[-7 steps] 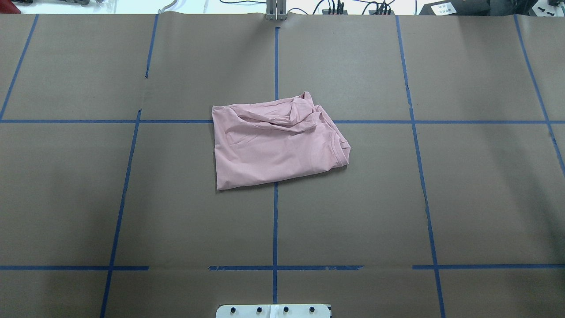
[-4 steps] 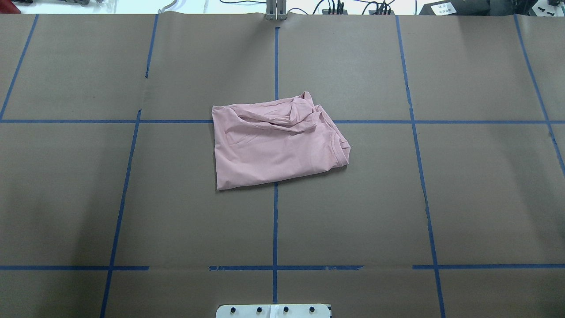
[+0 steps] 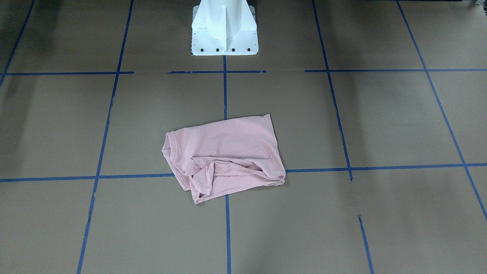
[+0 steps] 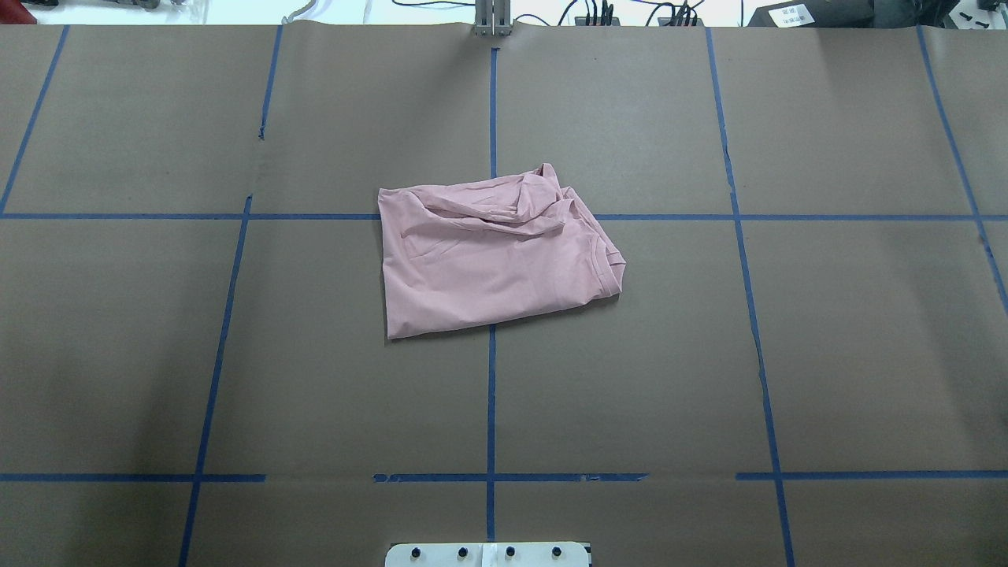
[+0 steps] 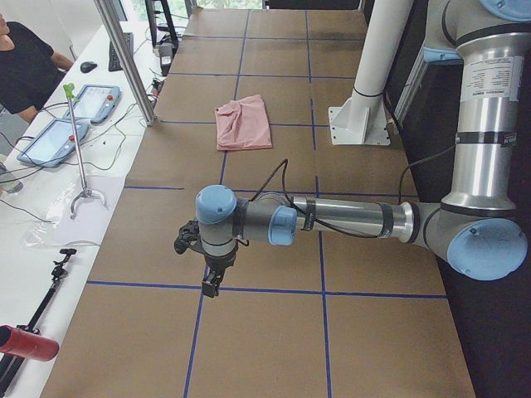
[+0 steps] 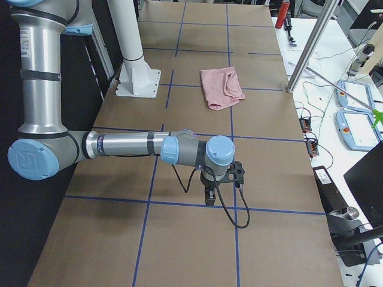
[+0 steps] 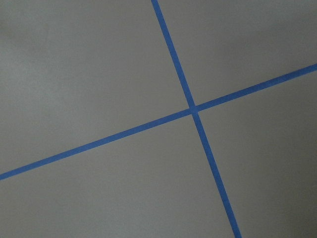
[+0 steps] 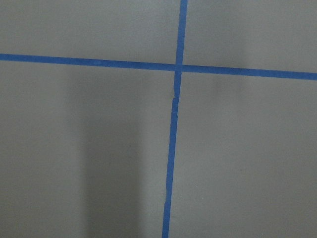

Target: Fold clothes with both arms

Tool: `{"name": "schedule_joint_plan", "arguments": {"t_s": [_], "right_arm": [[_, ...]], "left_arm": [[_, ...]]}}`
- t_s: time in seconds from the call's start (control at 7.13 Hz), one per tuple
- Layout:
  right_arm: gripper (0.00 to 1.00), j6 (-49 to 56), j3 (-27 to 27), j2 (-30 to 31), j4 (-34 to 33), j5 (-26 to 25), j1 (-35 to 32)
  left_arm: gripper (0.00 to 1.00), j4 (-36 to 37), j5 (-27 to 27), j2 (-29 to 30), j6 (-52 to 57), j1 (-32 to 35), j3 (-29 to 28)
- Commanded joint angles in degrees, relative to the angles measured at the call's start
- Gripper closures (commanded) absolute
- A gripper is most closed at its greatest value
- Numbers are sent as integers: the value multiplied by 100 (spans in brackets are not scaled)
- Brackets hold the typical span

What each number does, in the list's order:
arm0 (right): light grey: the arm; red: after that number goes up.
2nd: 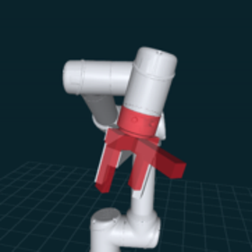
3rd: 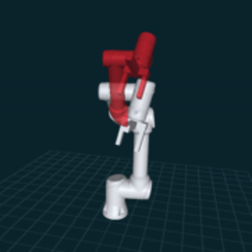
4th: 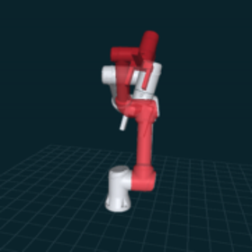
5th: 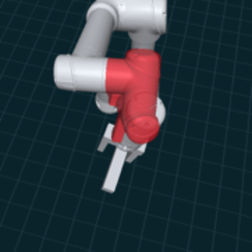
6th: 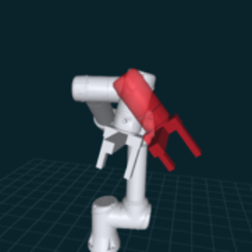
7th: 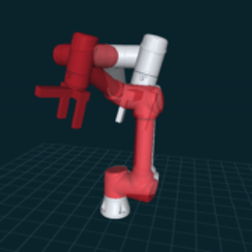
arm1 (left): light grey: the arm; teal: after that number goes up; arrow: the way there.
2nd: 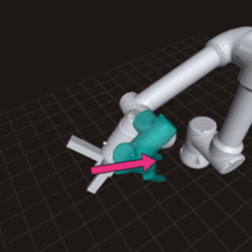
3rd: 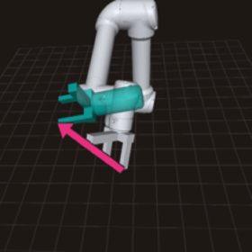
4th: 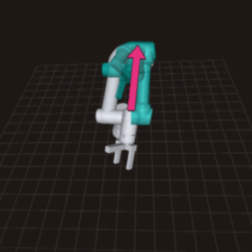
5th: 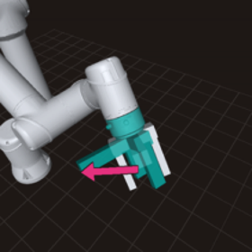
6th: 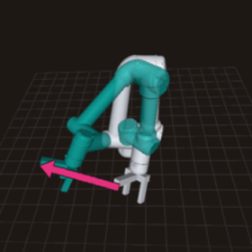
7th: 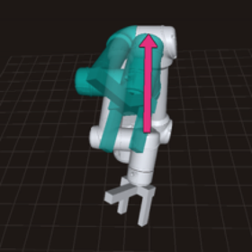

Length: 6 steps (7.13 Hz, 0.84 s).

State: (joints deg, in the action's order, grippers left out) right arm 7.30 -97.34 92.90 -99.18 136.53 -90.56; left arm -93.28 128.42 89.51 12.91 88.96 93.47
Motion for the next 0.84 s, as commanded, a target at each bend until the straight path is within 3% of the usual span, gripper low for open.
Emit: {"name": "schedule_joint_plan", "arguments": {"t_s": [0.0,0.7], "right_arm": [[0,0,4,-8,4,-12,-5],[0,0,4,-79,4,-12,-6]], "left_arm": [[0,46,25,5,1,-2,-22],[0,55,33,5,-8,-2,-39]]}}
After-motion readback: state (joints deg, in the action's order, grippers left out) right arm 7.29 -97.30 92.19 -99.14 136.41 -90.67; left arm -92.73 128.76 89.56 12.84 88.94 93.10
